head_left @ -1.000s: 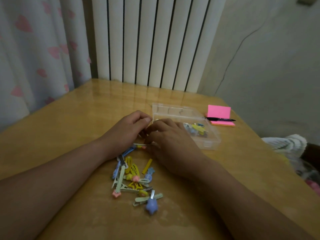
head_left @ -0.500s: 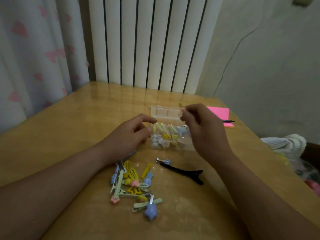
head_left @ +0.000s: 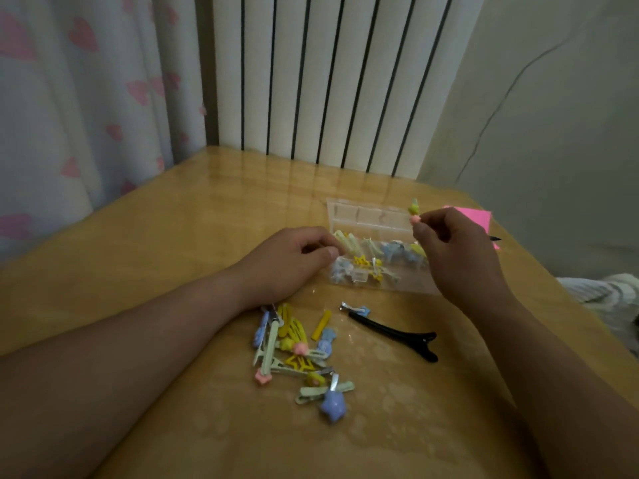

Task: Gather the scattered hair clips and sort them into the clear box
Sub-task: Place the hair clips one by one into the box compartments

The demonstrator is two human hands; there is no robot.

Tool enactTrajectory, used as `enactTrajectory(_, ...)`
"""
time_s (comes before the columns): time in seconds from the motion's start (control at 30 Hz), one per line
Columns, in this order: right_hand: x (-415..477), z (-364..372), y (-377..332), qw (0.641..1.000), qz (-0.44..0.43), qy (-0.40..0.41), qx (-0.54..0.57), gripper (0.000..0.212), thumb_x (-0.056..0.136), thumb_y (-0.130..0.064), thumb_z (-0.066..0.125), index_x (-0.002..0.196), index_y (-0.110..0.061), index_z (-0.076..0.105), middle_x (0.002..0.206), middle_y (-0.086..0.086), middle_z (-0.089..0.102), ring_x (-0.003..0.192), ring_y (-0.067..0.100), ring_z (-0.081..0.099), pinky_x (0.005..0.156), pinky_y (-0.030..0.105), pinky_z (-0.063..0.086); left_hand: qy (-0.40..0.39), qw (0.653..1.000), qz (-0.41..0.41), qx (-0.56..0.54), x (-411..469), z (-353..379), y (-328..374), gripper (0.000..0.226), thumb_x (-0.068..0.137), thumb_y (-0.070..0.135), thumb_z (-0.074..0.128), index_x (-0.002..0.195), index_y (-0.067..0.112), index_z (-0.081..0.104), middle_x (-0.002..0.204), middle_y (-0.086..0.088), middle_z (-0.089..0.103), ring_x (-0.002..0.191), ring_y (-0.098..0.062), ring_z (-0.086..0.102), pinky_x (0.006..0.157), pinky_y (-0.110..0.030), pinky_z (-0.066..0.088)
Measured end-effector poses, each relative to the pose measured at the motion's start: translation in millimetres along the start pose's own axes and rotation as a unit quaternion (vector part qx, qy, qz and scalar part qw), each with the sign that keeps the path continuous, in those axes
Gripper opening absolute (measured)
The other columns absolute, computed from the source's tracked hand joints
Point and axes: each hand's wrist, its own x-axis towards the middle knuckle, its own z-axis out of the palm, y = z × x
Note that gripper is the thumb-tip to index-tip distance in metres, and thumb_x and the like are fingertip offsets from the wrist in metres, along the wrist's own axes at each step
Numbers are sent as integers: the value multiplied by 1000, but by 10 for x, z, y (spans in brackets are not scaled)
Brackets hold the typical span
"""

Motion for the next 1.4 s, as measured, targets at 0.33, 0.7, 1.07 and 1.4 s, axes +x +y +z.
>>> enactTrajectory(0.33, 7, -114, 54, 999, -11, -38, 3, 11, 99, -33, 70, 103, -23, 66, 84, -1, 68, 73, 10, 62, 62, 27, 47, -1, 1000, -5, -15, -1, 1, 2, 22, 109, 30, 57, 108, 34, 79, 102, 0, 76, 99, -19, 69, 90, -36, 54)
enactTrajectory(0.7, 33, -135, 27, 981, 12, -175, -82, 10, 91, -27, 80, 86, -24, 71, 84, -6, 73, 78, 13, 69, 68, 35, 59, -4, 1000, 1, -15, 8, 13, -11, 21, 108, 30, 59, 107, 36, 79, 96, 0, 75, 98, -24, 68, 84, -31, 49)
enactTrajectory(1.07, 64, -38, -18, 958, 28, -218, -182, 42, 102, -44, 61, 82, -11, 76, 76, 9, 74, 74, 28, 71, 74, 47, 59, 4, 1000, -4, -12, 21, 19, -26, 21, 108, 29, 59, 106, 37, 79, 92, 6, 75, 90, -17, 68, 80, -28, 49)
enactTrajectory(1.4, -13, -64, -6, 975, -3, -167, -147, 25, 103, -41, 60, 89, -26, 74, 77, -7, 75, 66, 6, 68, 65, 32, 54, 10, 1000, -9, -9, 2, 24, 13, 19, 107, 29, 61, 107, 34, 80, 103, -6, 76, 102, -29, 68, 96, -46, 55)
